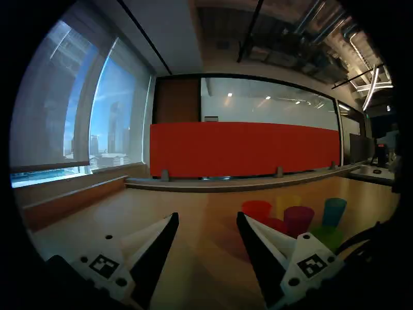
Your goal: Pour water
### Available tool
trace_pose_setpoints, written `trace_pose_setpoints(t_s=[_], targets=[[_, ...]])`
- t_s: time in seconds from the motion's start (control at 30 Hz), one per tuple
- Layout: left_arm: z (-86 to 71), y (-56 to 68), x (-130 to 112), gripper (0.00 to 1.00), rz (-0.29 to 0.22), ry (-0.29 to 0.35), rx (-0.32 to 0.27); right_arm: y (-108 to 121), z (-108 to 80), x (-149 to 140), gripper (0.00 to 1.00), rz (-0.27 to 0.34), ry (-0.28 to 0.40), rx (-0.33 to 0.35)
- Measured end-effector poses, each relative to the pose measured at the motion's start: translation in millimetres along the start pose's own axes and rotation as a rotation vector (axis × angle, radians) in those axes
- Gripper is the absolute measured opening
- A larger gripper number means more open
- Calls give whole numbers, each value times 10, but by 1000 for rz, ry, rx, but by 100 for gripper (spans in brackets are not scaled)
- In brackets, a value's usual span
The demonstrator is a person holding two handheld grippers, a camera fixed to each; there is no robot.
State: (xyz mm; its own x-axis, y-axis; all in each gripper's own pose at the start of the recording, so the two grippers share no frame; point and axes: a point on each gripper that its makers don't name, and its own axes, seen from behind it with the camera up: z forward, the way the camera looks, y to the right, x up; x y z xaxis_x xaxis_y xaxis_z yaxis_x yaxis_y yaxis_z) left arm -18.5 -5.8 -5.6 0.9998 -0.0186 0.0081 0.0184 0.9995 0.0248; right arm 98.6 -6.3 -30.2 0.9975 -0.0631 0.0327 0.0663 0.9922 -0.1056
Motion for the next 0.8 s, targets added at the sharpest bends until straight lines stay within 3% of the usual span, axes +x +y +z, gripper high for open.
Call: trace_pose_setpoints(t_s=[0.8], targets=[[18,13,-9,83,1,-7,-12,94,-51,-91,100,10,-3,4]])
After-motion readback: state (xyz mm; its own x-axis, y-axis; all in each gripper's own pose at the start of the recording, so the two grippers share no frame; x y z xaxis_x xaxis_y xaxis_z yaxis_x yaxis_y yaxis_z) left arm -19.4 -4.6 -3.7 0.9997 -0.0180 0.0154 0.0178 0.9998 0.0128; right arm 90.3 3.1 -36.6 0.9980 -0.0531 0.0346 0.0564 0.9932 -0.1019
